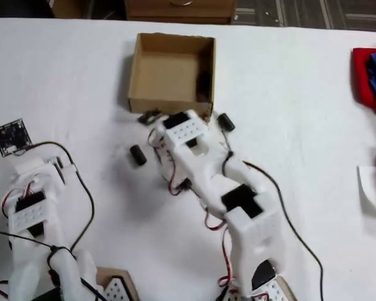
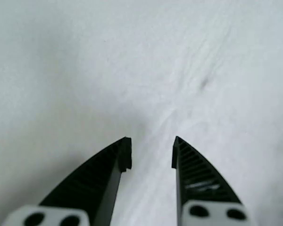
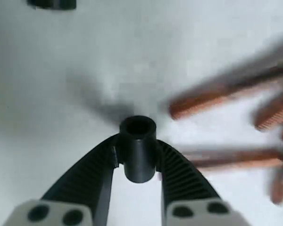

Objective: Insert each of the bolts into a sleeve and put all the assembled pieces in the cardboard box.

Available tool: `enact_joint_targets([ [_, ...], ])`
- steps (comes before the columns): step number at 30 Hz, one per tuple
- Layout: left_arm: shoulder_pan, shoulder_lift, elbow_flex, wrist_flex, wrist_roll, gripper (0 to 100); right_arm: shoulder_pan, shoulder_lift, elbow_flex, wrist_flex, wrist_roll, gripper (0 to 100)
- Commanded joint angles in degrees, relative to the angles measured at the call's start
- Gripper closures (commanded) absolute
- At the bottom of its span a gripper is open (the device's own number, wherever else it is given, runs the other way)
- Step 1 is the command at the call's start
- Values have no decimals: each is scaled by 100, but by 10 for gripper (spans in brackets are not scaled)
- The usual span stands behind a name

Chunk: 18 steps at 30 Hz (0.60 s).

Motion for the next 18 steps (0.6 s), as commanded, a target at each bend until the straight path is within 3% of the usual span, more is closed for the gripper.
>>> enact_joint_targets([
  [1,88,-18,-233,-44,35,835,488,-1727,-158,242,237,977],
  [6,782,44,-523,545,-730,835,1473,-3292,-88,558,316,978],
  [9,1495,457,-1262,1380,-1090,835,2123,-3952,492,576,316,978],
  [13,2585,1714,-3073,2866,-1380,835,2870,-4716,2110,4,308,978],
  [18,3842,3552,-5833,4809,-1354,835,3653,-5560,4343,-1666,299,978],
])
